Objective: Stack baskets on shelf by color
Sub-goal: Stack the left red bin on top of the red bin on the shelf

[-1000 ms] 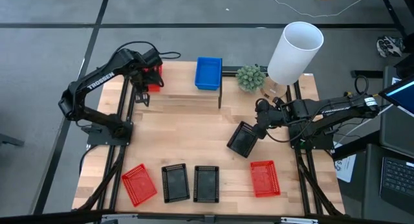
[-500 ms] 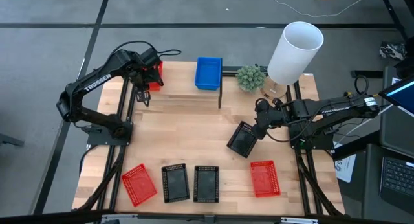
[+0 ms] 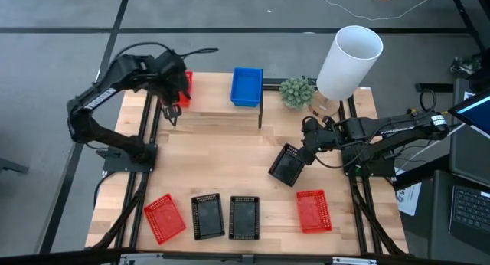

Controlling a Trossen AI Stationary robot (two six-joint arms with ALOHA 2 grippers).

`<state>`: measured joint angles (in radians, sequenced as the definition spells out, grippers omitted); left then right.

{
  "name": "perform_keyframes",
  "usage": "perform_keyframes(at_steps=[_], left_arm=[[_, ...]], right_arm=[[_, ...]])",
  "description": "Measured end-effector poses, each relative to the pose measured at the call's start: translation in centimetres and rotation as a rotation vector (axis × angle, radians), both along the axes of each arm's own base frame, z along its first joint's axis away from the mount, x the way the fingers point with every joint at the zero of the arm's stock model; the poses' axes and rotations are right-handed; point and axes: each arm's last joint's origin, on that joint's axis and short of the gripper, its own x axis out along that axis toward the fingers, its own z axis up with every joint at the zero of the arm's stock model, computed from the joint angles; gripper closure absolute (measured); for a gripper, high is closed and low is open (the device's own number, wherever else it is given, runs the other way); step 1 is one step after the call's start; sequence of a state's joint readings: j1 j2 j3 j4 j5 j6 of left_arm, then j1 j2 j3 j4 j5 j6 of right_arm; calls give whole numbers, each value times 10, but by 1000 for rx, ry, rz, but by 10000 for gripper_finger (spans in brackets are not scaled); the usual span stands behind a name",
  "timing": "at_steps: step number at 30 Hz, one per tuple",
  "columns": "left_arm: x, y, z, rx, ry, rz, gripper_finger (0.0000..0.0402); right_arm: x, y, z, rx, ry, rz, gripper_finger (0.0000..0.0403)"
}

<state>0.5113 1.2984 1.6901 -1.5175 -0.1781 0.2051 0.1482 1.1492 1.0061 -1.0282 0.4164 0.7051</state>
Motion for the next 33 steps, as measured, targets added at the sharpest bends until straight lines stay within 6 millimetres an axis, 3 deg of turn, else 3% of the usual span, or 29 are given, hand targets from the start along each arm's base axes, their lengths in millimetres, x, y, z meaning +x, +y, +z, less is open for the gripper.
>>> perform_keyframes(at_steps=[6, 10, 14, 23, 26, 33], left_arm=[[-15, -56, 23, -392, -263, -20, 327], [-18, -94, 15, -584, -240, 73, 330], [-12, -134, -11, -624, -139, 163, 332], [25, -237, -91, -781, -116, 52, 333], [33, -259, -111, -767, -100, 111, 333], [42, -300, -154, -756, 122, 191, 333]], right_arm=[[0, 0, 0, -2, 1, 2, 288], [0, 0, 0, -2, 2, 3, 288], [0, 0, 0, -2, 2, 4, 288], [0, 0, 0, -14, 12, 29, 288], [0, 0, 0, -14, 21, 53, 288], [0, 1, 0, -10, 32, 84, 288]])
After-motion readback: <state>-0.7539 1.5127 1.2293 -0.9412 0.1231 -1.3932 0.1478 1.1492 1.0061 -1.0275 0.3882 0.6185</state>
